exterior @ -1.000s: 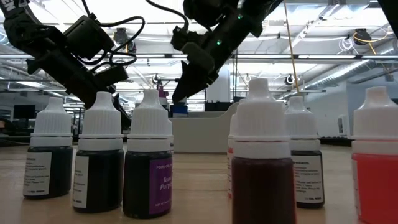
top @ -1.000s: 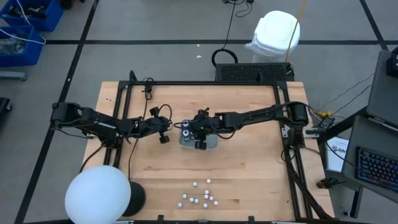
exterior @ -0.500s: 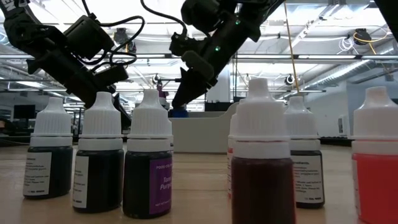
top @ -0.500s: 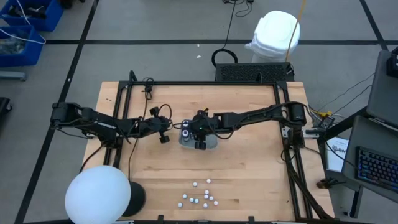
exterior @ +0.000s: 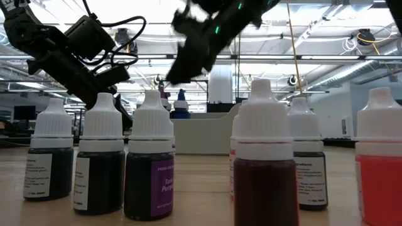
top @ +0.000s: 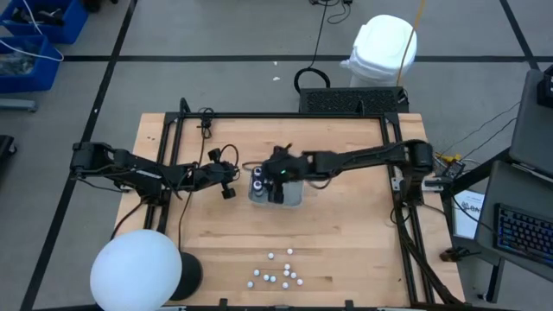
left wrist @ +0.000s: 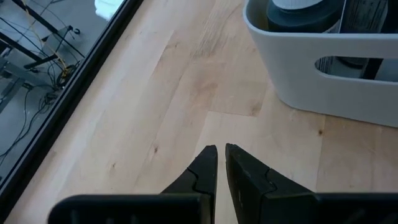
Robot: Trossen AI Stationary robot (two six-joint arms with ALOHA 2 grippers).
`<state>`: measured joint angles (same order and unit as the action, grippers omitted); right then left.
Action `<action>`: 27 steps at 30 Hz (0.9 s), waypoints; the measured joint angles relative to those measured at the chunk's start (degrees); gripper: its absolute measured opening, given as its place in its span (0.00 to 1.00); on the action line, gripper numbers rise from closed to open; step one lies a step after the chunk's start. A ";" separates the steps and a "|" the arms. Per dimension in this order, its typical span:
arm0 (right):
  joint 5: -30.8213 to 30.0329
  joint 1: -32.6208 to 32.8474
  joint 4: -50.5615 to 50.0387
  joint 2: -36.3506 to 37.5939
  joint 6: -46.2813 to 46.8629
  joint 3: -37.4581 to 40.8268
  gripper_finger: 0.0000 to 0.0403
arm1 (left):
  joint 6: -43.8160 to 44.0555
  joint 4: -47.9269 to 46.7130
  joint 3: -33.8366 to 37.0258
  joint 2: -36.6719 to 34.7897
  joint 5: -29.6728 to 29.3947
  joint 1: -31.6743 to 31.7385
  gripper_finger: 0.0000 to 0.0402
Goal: Pick & Place food coloring
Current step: Put the small violet food coloring bottle into the gray bin
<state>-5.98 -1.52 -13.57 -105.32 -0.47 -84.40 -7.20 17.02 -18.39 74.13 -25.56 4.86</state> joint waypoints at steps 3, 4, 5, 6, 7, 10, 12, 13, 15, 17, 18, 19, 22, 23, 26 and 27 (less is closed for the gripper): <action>0.06 0.81 -2.87 6.89 1.40 -0.16 0.58 | 0.00 -0.07 0.00 0.00 0.02 -0.02 0.10; 0.04 1.34 -4.05 9.50 1.42 0.16 0.58 | 0.00 -0.07 0.00 0.00 0.02 0.00 0.10; 0.04 1.95 -5.55 12.06 1.42 0.58 0.58 | 0.00 -0.16 0.00 0.00 0.01 0.00 0.10; 0.05 2.68 -6.55 14.60 1.54 1.18 0.57 | 0.00 -0.25 0.00 0.00 0.00 -0.01 0.10; 0.03 3.55 -6.63 17.37 2.07 2.05 0.56 | 0.00 -0.24 0.00 0.00 0.04 -0.01 0.10; -2.40 7.19 -5.67 25.52 3.27 6.04 0.51 | -0.02 -0.26 0.00 0.00 0.02 0.00 0.10; -6.48 10.27 -5.09 30.70 3.47 9.92 0.46 | -0.02 -0.22 0.00 0.00 0.02 -0.02 0.10; -8.25 11.84 -4.65 33.03 3.25 12.03 0.44 | -0.02 -0.16 0.00 0.00 0.02 0.00 0.10; -9.76 14.73 -3.40 38.04 2.89 16.78 0.38 | 0.80 -0.18 0.00 0.00 0.06 -0.02 0.10; -11.24 17.26 -1.24 43.44 2.82 22.21 0.32 | 2.91 -0.27 0.00 0.00 0.63 0.00 0.10; -12.36 18.43 0.79 46.13 2.84 25.23 0.28 | 3.23 -0.29 0.00 0.00 0.92 0.00 0.10; -13.72 19.38 2.83 48.91 2.97 28.58 0.25 | 3.03 -0.22 0.00 0.00 1.13 0.00 0.10; -16.24 20.86 9.12 57.05 3.00 38.84 0.13 | 2.34 0.07 0.00 0.00 1.12 -0.02 0.10; -16.47 20.79 11.16 59.73 2.91 42.12 0.08 | 2.34 0.44 0.00 0.00 1.11 0.00 0.10; -16.49 20.63 18.25 66.91 1.46 51.48 0.01 | 1.84 1.00 -0.02 0.00 1.10 0.00 0.10; -16.37 20.63 20.03 69.02 1.23 54.32 0.02 | 1.75 1.34 -0.02 0.00 1.13 0.00 0.10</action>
<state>-22.35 19.11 6.47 -36.30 0.76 -30.08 -5.46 18.36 -18.41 74.13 -24.43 4.86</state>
